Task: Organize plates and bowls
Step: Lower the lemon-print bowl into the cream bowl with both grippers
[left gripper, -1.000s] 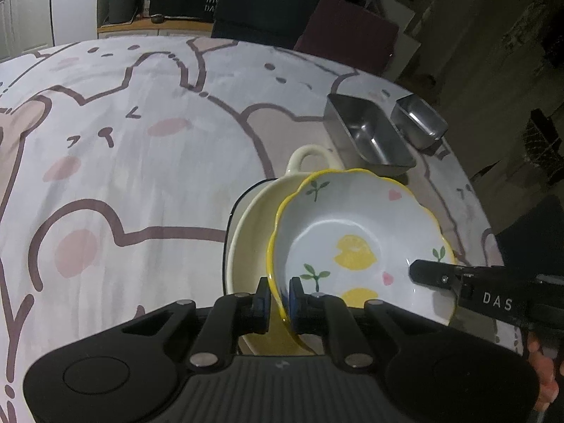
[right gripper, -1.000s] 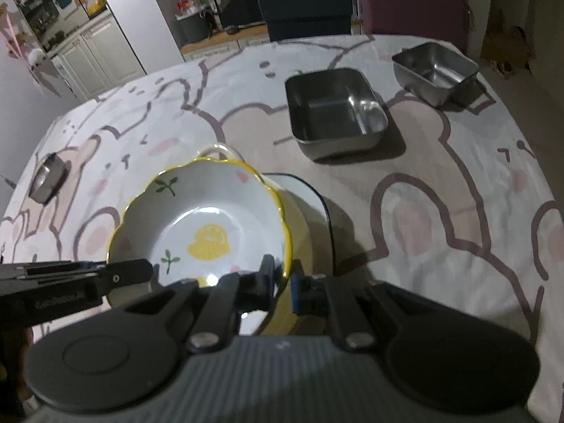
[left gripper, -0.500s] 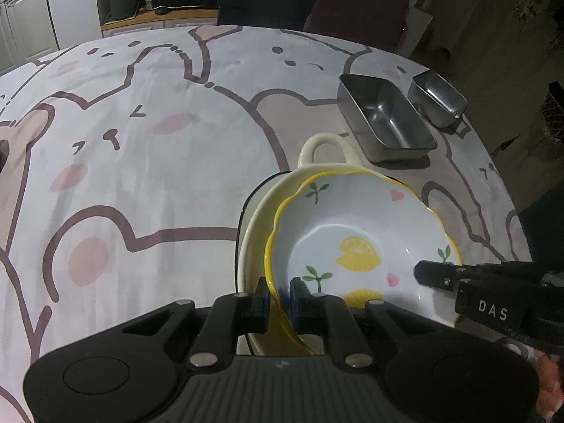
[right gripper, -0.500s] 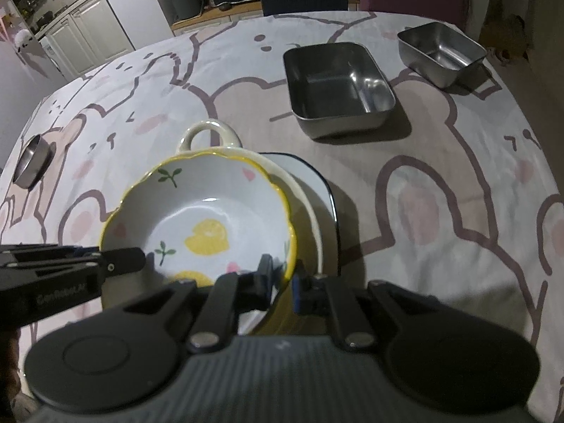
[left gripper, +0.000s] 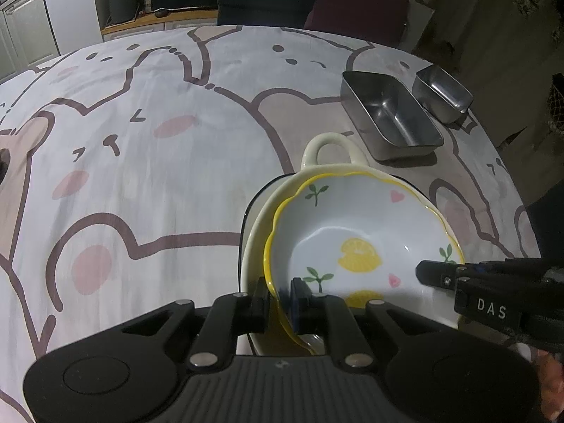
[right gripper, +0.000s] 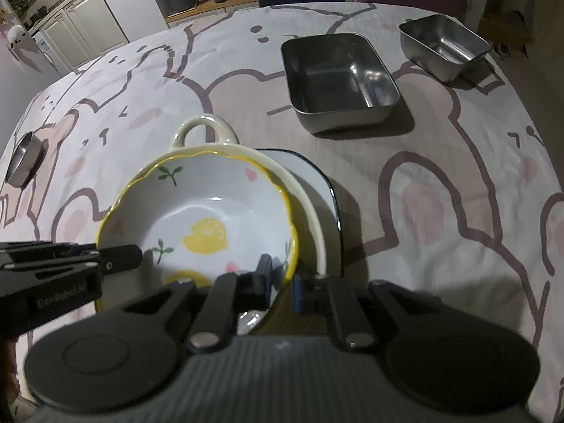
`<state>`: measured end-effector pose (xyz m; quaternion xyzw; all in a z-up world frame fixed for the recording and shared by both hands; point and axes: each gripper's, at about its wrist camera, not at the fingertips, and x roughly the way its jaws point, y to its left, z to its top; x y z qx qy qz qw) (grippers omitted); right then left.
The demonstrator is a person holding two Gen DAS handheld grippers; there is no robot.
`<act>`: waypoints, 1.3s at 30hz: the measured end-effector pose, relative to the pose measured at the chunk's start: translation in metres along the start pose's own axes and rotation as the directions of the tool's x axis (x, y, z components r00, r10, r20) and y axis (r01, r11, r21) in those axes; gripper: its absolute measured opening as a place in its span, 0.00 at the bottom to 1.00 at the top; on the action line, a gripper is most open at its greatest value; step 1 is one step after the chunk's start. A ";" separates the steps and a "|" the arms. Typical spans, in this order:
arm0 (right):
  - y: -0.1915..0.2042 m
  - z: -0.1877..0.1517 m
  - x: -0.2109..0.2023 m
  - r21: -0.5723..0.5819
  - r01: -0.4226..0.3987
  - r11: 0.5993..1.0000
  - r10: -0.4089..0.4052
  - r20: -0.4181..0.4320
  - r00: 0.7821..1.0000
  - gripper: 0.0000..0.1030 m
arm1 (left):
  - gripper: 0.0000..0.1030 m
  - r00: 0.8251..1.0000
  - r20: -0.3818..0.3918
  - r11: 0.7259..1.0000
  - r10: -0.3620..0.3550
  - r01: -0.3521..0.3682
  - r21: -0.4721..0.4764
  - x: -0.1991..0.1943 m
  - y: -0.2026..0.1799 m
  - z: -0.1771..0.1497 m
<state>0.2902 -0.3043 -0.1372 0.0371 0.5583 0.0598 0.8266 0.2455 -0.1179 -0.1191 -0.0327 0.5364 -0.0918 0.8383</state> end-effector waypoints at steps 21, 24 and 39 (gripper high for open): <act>-0.005 0.004 0.002 0.031 -0.019 0.999 0.020 -0.035 0.999 0.16 | 0.12 0.999 0.043 1.000 -0.010 0.009 0.026 0.000 -0.001 -0.005; -0.007 0.004 0.003 0.043 -0.033 0.999 0.034 -0.034 0.999 0.15 | 0.12 0.999 0.052 1.000 -0.017 0.016 0.025 0.000 0.000 -0.008; -0.009 0.001 0.000 0.002 -0.076 0.997 0.076 -0.049 0.996 0.14 | 0.12 0.994 0.102 0.997 -0.042 0.035 0.066 -0.001 0.002 -0.016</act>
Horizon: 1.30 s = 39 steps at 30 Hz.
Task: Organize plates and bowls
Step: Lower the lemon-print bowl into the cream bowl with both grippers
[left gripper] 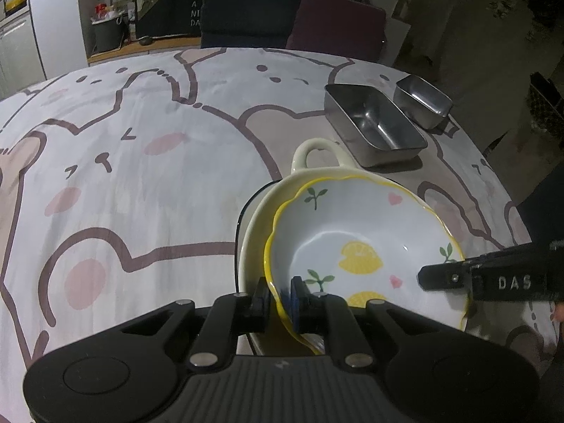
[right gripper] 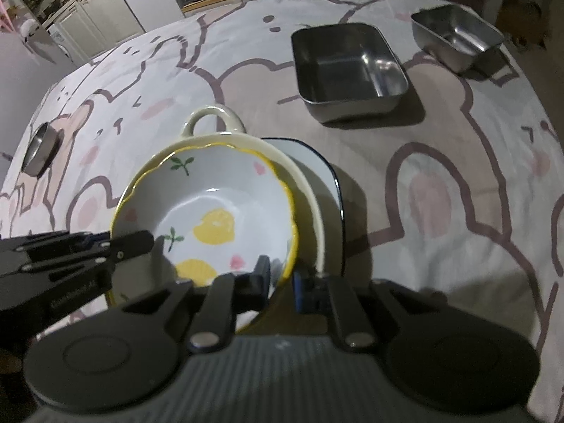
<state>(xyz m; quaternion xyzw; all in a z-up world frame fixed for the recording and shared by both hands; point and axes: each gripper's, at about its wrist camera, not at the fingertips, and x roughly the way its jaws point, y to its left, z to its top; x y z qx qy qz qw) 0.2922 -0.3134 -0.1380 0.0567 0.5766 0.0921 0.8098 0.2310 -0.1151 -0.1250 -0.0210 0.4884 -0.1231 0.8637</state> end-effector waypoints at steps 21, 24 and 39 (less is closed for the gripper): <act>-0.006 0.001 -0.004 0.112 -0.036 0.993 0.041 -0.036 0.999 0.19 | 0.13 1.000 0.015 0.999 -0.009 0.009 0.043 -0.002 -0.001 -0.005; -0.015 0.001 -0.005 0.177 -0.067 0.982 0.075 -0.039 0.996 0.20 | 0.12 1.000 0.015 0.999 -0.008 0.007 0.049 -0.002 -0.002 -0.005; -0.027 -0.002 -0.009 0.269 -0.104 0.958 0.114 -0.021 0.993 0.15 | 0.12 1.000 0.006 0.999 -0.009 0.008 0.041 -0.001 -0.002 -0.005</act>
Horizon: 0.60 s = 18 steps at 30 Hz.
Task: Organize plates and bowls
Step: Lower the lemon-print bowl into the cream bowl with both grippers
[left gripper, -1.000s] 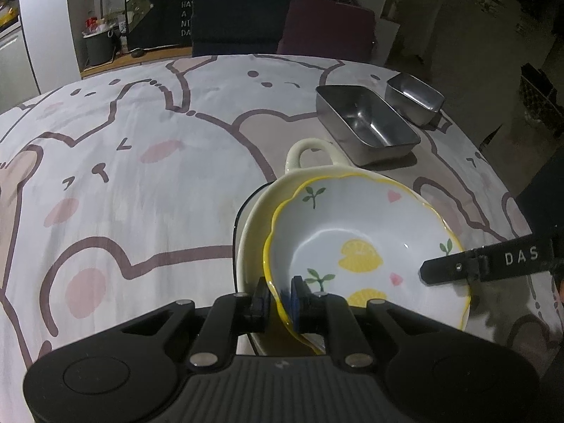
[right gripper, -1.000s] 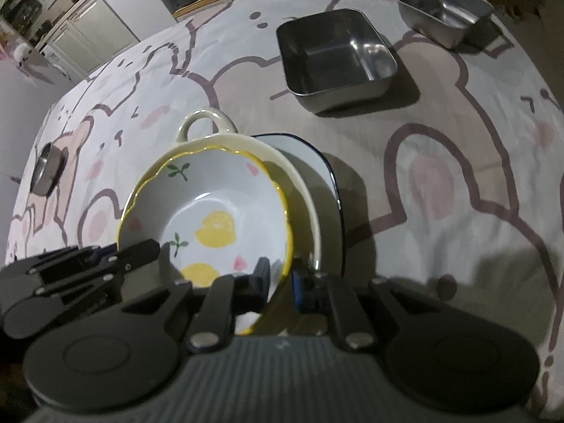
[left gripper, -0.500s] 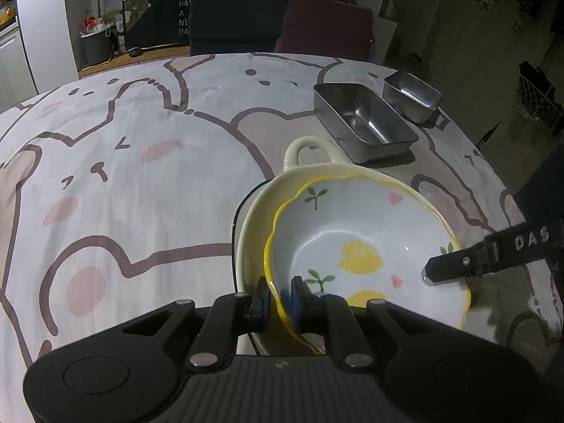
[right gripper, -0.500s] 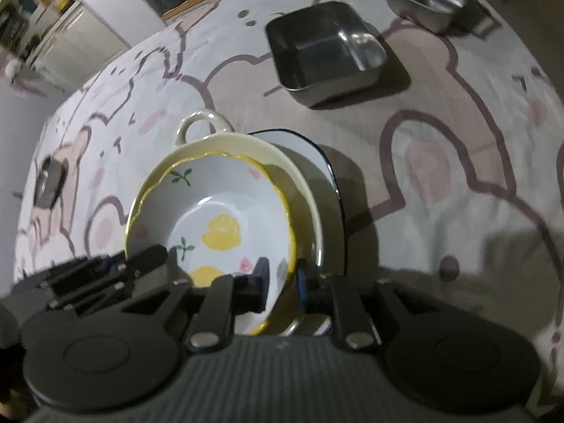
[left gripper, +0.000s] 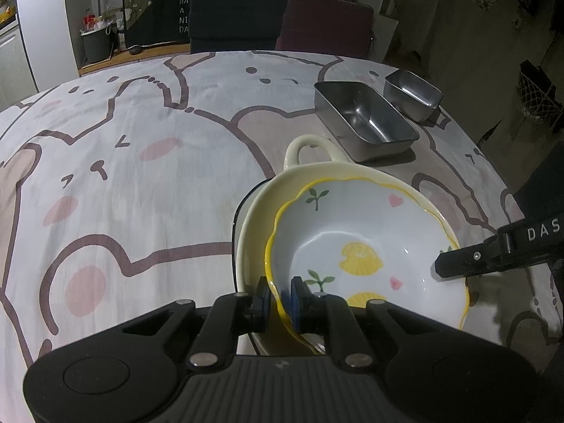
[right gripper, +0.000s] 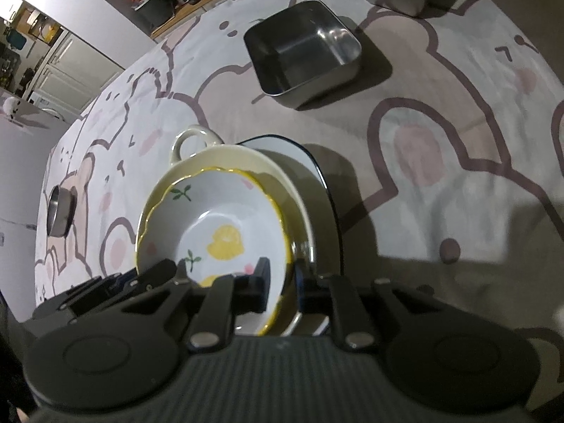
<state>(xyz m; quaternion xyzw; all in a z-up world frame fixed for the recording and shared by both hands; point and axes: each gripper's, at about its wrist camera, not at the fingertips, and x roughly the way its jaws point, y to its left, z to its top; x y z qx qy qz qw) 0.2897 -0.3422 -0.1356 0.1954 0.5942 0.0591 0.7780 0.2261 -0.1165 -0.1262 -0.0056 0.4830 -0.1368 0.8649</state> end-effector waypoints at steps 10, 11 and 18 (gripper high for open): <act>0.003 -0.005 0.002 -0.024 0.046 0.999 -0.045 0.037 0.998 0.07 | 0.07 0.995 -0.074 0.983 -0.066 0.052 -0.178 0.002 0.024 0.012; 0.002 -0.005 0.002 -0.023 0.045 0.999 -0.044 0.037 0.998 0.06 | 0.07 0.995 -0.069 0.983 -0.066 0.053 -0.173 0.000 0.023 0.012; 0.004 -0.005 0.003 -0.032 0.053 0.998 -0.052 0.039 0.998 0.07 | 0.07 0.997 -0.049 0.987 -0.056 0.048 -0.153 -0.008 0.022 0.015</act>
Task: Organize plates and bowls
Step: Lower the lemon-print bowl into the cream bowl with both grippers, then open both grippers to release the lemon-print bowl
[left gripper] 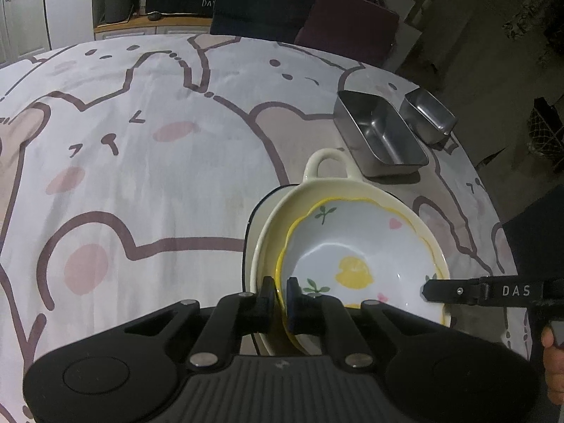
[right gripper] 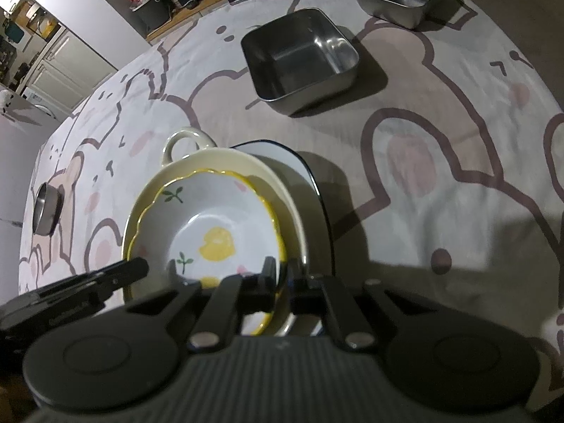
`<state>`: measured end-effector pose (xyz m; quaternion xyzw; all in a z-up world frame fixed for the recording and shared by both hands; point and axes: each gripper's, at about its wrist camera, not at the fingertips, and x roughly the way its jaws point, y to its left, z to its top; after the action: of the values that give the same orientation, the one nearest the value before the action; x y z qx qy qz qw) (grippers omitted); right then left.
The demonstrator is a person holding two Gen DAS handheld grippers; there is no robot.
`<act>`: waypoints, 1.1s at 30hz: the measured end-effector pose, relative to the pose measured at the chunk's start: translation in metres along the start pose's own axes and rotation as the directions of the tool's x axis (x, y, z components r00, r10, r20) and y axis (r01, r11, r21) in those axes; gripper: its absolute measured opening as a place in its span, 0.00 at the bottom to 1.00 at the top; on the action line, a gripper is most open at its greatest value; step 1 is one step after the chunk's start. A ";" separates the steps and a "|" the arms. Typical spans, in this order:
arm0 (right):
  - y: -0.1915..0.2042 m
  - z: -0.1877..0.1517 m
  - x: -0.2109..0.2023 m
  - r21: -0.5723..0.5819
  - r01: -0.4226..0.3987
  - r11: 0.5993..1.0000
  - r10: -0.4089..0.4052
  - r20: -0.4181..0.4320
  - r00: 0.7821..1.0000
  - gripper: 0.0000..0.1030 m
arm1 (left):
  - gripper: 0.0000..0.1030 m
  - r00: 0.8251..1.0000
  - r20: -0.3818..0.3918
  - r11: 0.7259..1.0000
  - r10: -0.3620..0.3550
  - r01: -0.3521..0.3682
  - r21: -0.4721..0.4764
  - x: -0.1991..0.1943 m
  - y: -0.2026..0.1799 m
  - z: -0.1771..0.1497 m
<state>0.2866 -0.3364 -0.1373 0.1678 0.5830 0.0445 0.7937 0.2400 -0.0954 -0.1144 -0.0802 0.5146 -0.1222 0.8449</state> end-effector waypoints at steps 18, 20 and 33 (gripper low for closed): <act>0.007 -0.002 0.000 -0.049 0.035 0.998 -0.034 0.012 0.999 0.08 | 0.07 1.000 -0.005 1.000 0.011 -0.011 0.016 -0.007 -0.003 -0.003; 0.007 -0.002 -0.001 -0.053 0.034 0.998 -0.033 0.012 0.999 0.10 | 0.07 1.000 -0.004 1.000 0.009 -0.009 0.017 -0.008 -0.003 -0.003; 0.010 -0.010 -0.022 -0.094 0.038 0.995 -0.033 0.051 0.998 0.15 | 0.08 1.000 0.003 0.999 0.002 -0.003 0.032 -0.019 -0.008 -0.009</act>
<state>0.2714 -0.3312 -0.1168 0.1208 0.5632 0.0537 0.8157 0.2228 -0.0975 -0.1008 -0.0663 0.5114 -0.1291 0.8470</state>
